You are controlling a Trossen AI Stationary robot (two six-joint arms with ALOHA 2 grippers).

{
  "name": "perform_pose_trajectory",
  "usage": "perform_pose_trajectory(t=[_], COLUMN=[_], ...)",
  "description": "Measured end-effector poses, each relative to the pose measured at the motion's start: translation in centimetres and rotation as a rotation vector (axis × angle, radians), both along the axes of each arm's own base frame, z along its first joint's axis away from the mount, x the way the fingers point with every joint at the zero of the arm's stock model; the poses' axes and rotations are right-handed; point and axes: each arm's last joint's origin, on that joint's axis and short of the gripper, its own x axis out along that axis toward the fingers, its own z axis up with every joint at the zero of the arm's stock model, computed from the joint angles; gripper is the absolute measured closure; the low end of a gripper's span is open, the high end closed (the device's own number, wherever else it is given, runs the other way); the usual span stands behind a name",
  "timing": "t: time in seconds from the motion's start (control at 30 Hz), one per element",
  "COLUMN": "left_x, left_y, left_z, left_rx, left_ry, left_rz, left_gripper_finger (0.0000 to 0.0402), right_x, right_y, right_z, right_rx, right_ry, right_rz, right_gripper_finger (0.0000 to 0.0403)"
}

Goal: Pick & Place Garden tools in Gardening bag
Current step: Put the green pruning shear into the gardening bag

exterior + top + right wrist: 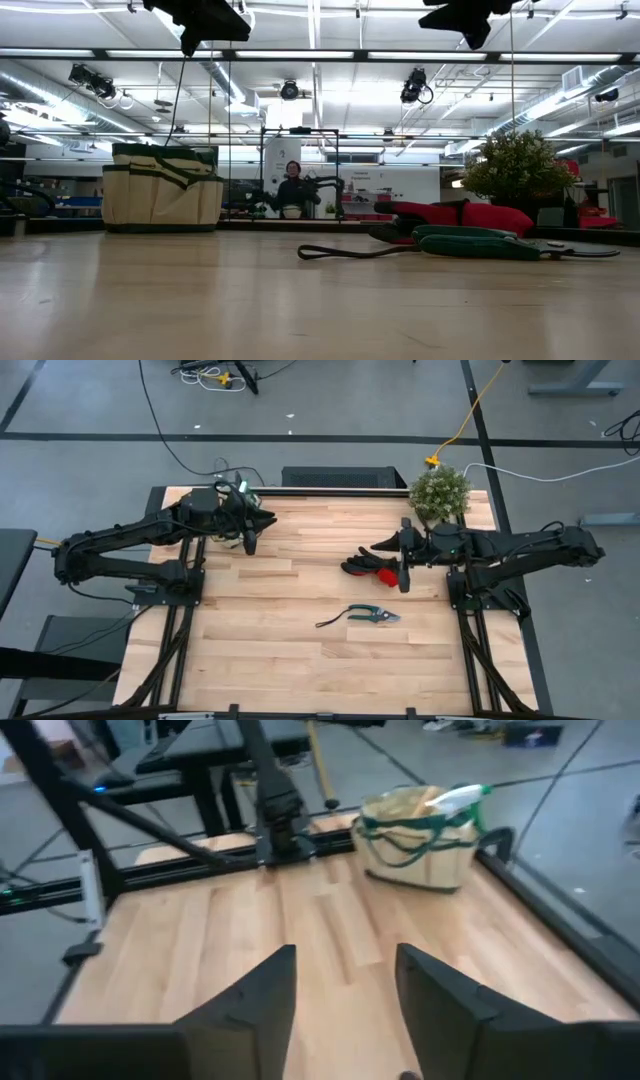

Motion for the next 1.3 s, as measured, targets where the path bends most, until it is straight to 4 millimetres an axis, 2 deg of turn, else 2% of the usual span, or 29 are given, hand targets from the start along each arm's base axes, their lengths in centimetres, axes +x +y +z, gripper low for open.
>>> perform_pose_trajectory(t=[0.17, 0.53, 1.3], left_x=[0.0, 0.0, 0.0], left_y=[0.0, 0.0, 0.0], left_z=[0.0, 0.0, -0.1], left_rx=[0.004, 0.005, 0.004], left_ry=[0.001, 0.001, 0.007], left_rz=[0.013, 0.014, 0.014], left_gripper_finger=[0.0324, 0.0324, 0.0323], right_x=[0.3, 1.7, 5.1], right_y=[1.0, 2.7, 4.0], right_z=[-0.9, -3.9, -10.9], right_rx=[0.007, -0.023, -0.086], right_ry=[0.074, 0.287, 0.651], right_rz=[0.060, 0.128, 0.182], right_gripper_finger=[0.0203, 0.0202, 0.0202])
